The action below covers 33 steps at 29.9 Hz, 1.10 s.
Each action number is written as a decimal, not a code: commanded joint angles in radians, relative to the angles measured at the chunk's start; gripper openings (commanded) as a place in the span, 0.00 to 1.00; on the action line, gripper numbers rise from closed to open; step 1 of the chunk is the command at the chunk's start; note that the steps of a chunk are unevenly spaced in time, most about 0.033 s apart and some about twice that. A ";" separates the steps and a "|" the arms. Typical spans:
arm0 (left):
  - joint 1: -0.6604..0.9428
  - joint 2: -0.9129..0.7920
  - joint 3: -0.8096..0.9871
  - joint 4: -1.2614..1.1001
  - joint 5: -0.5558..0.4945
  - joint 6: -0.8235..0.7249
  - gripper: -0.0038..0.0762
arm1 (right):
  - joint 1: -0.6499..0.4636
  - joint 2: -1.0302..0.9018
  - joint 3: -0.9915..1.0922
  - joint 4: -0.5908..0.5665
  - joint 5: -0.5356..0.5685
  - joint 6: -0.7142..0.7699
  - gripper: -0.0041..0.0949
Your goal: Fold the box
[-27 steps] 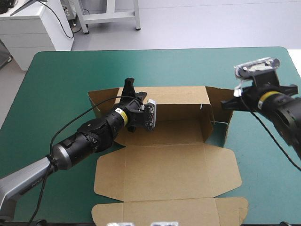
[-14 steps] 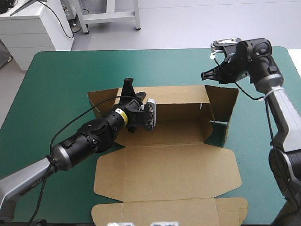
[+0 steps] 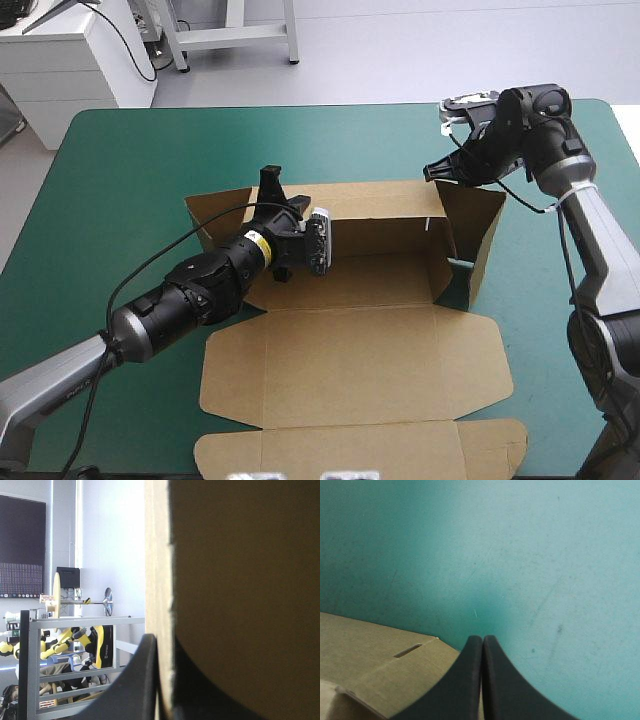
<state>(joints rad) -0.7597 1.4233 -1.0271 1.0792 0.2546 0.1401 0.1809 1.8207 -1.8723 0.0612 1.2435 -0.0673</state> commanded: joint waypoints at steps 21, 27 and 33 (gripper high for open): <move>0.003 -0.024 -0.013 -0.014 0.128 -0.020 0.04 | -0.084 -0.205 0.249 0.229 -0.019 -0.207 0.02; 0.003 -0.024 -0.013 -0.018 0.121 -0.009 0.04 | -0.106 -0.319 0.450 0.373 -0.198 -0.382 0.02; 0.003 -0.024 -0.013 -0.022 0.114 -0.009 0.04 | -0.106 -0.428 0.669 0.496 -0.461 -0.599 0.02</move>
<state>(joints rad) -0.7597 1.4222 -1.0296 1.0802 0.3004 0.1419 0.0829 1.4690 -1.2495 0.4684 0.9171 -0.5555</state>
